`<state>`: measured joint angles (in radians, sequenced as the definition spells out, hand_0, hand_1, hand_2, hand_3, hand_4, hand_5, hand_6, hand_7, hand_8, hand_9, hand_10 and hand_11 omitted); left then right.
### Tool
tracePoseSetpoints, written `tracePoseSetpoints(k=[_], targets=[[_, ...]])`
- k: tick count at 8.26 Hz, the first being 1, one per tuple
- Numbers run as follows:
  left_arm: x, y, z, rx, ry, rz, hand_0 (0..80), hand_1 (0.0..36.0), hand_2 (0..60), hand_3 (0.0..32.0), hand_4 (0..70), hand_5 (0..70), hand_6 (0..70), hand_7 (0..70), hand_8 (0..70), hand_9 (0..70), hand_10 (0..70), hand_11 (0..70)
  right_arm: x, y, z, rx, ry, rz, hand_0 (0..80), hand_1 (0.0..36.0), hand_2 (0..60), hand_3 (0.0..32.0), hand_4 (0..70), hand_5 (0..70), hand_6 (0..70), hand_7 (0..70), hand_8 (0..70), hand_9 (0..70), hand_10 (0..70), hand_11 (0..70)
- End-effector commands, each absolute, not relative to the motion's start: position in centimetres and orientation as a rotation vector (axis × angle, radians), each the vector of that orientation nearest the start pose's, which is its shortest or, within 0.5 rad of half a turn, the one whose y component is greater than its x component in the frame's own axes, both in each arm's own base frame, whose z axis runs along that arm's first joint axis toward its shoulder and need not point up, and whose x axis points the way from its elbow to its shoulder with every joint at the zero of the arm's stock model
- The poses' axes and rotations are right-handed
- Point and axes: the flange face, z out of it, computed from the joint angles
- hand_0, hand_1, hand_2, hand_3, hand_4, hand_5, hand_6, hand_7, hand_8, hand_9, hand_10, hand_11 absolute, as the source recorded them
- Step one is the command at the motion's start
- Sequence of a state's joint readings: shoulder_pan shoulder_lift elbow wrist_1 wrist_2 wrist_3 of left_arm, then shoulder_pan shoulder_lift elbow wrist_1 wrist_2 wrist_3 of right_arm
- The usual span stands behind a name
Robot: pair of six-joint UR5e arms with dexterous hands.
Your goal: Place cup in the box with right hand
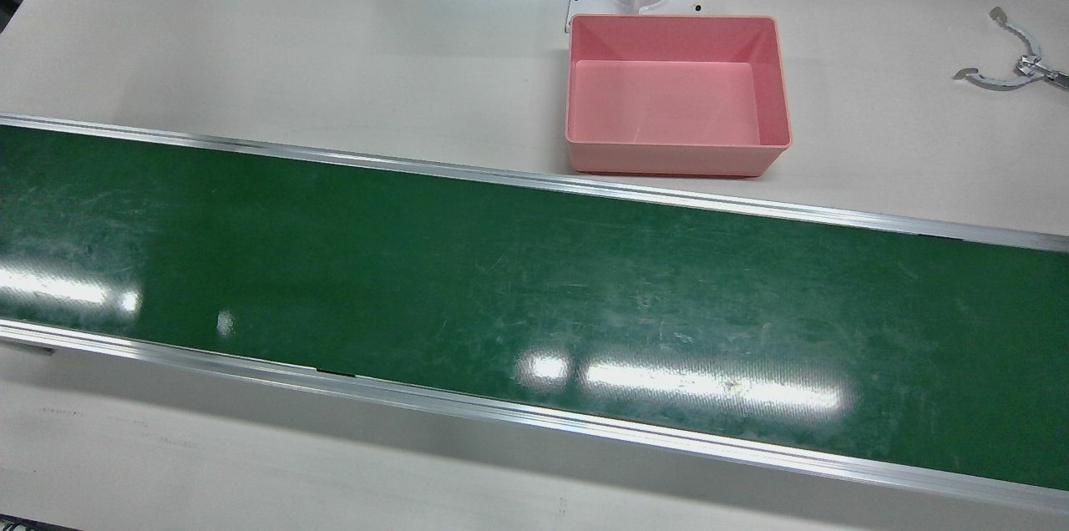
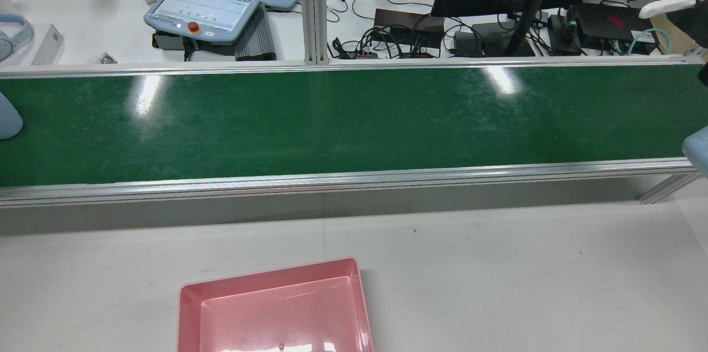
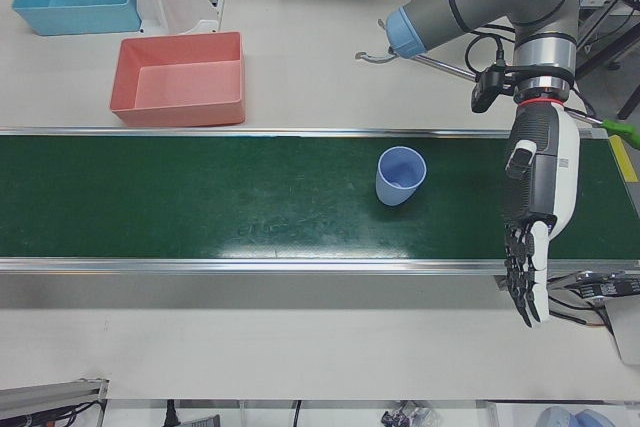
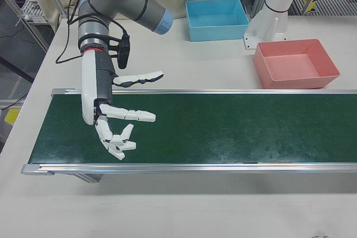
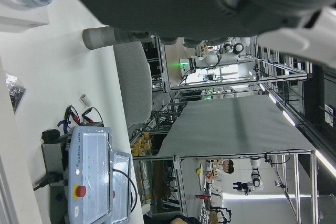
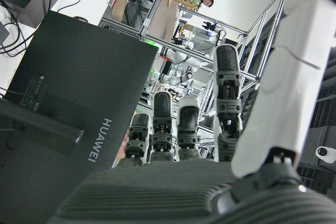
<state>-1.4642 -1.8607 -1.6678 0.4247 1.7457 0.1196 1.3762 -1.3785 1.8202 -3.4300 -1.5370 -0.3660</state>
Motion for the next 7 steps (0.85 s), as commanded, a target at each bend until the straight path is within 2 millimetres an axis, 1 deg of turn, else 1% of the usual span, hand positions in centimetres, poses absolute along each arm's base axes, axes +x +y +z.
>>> tracePoseSetpoints(k=[1, 2, 7], targets=[[-5.42, -58.80, 52.53, -0.168, 1.996, -2.040, 0.0, 0.0, 0.0, 0.0, 0.0, 0.0, 0.0, 0.0, 0.0, 0.0, 0.0, 0.0, 2.77, -56.55, 49.68, -0.266, 2.662, -2.223, 56.2, 10.7, 0.0, 0.0, 49.0, 6.5, 20.4, 70.0, 17.6, 38.1, 12.7, 19.7], [-5.42, -58.80, 52.53, -0.168, 1.996, -2.040, 0.0, 0.0, 0.0, 0.0, 0.0, 0.0, 0.0, 0.0, 0.0, 0.0, 0.0, 0.0, 2.77, -56.56, 49.75, -0.268, 2.662, -2.226, 56.3, 10.9, 0.0, 0.0, 48.1, 6.5, 20.0, 70.0, 17.0, 37.0, 12.4, 19.2], [-5.42, -58.80, 52.53, -0.168, 1.996, -2.040, 0.0, 0.0, 0.0, 0.0, 0.0, 0.0, 0.0, 0.0, 0.0, 0.0, 0.0, 0.0, 2.77, -56.53, 49.61, -0.268, 2.664, -2.222, 56.4, 10.8, 0.0, 0.0, 48.3, 6.5, 20.1, 70.0, 17.2, 37.3, 12.5, 19.4]])
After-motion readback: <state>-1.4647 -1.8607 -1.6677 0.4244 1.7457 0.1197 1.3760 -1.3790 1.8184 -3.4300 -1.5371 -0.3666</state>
